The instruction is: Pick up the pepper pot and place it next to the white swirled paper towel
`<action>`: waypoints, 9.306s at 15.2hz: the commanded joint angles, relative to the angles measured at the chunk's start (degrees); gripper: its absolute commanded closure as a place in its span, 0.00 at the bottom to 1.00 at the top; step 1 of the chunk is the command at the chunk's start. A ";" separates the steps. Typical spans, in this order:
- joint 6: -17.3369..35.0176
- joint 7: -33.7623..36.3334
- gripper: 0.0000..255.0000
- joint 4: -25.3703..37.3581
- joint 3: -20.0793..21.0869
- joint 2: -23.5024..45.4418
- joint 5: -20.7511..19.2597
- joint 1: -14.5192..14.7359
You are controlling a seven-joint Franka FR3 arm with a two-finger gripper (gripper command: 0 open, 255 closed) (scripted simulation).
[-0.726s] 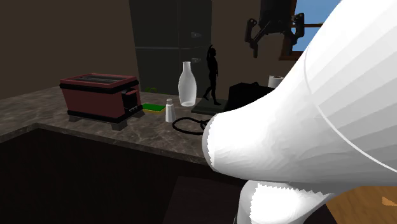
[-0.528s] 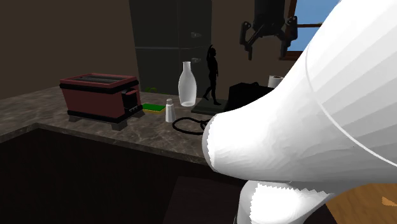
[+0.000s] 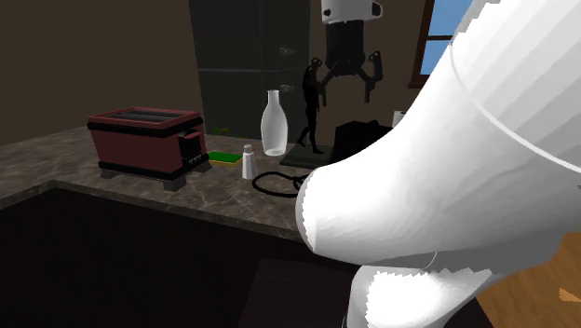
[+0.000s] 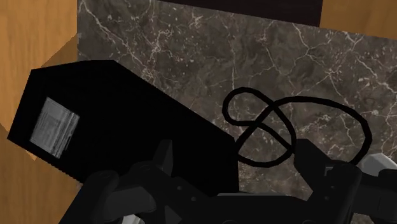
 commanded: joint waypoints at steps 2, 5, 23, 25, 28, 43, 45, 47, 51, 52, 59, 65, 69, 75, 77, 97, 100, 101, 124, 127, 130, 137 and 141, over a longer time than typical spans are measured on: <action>3.25 4.61 0.00 1.01 3.47 4.24 1.43 0.74; 6.42 8.99 0.00 2.29 6.70 8.70 2.16 1.25; 17.03 38.70 0.00 24.96 20.94 45.87 -10.17 4.85; 16.70 41.81 0.00 29.20 21.07 50.73 -12.77 6.45; 16.87 44.19 0.00 32.51 20.69 54.96 -14.94 8.10; 21.17 45.13 1.00 29.82 20.00 56.85 -16.41 8.11; 21.17 45.13 1.00 29.82 20.00 56.85 -16.41 8.11; 21.17 45.13 1.00 29.83 19.99 56.86 -16.41 8.11; 21.18 45.10 1.00 29.78 19.99 56.81 -16.39 8.08; 21.18 45.14 1.00 29.82 20.00 56.86 -16.41 8.11; 16.77 43.66 1.00 32.26 20.62 54.48 -14.69 7.74; 12.82 42.55 1.00 34.89 21.01 52.86 -13.50 7.57; 10.10 41.90 1.00 36.94 21.20 52.01 -12.86 7.52; 5.87 41.06 1.00 40.46 21.42 51.12 -12.16 7.57; 4.43 40.82 1.00 41.76 21.49 50.93 -11.99 7.61; -11.55 39.29 1.00 59.21 22.00 52.47 -12.43 9.37; -14.30 39.18 1.00 62.78 22.07 53.38 -12.90 9.97; -15.25 39.15 1.00 64.05 22.09 53.74 -13.10 10.21; -13.65 14.65 1.00 61.39 13.45 48.48 -9.90 -6.40; -13.48 10.91 1.00 62.77 11.99 49.53 -10.01 -8.59; -13.60 7.29 1.00 65.05 10.61 51.22 -10.25 -10.64; -10.14 4.39 1.00 62.54 9.38 51.73 -10.03 -12.96; -6.54 4.64 1.00 57.83 9.31 50.59 -9.68 -13.40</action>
